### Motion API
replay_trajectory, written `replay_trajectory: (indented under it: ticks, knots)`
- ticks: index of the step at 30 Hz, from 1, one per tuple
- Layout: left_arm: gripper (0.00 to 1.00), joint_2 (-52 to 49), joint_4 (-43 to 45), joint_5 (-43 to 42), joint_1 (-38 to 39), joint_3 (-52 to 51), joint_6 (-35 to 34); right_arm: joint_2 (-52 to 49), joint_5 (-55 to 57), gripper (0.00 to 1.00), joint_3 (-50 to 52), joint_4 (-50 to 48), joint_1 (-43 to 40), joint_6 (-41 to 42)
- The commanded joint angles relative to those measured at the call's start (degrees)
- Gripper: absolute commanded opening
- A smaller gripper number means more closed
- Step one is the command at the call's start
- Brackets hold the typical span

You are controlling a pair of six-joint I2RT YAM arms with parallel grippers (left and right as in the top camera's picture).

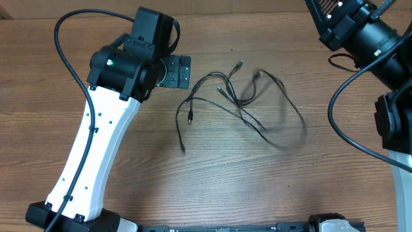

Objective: Untangle cables

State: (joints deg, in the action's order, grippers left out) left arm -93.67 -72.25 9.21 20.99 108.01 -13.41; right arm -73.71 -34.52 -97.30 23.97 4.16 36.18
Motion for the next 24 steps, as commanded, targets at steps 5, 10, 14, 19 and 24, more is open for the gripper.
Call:
replay_trajectory:
  ticks: [5,10,14,19,24]
  knots:
    - [1.0,-0.72,0.07,-0.24,0.02,0.11,-0.55,-3.21,7.82,0.04,-0.44,16.79,-0.07,-6.1]
    - [0.99,-0.72,0.07,-0.24,0.02,0.09,-0.55,-7.06,19.65,0.77,-0.44,35.54,-0.07,-9.92]
    - [0.99,-0.72,0.07,-0.24,0.02,0.11,-0.55,-11.54,23.21,1.0,-0.35,47.04,-0.07,-14.4]
    - [1.0,-0.72,0.07,-0.24,0.02,0.11,-0.55,-19.5,27.65,1.0,4.13,55.36,-0.07,-15.26]
    - [1.0,-0.72,0.07,-0.24,0.02,0.09,-0.55,-25.11,30.36,1.0,11.15,54.53,-0.13,-11.89]
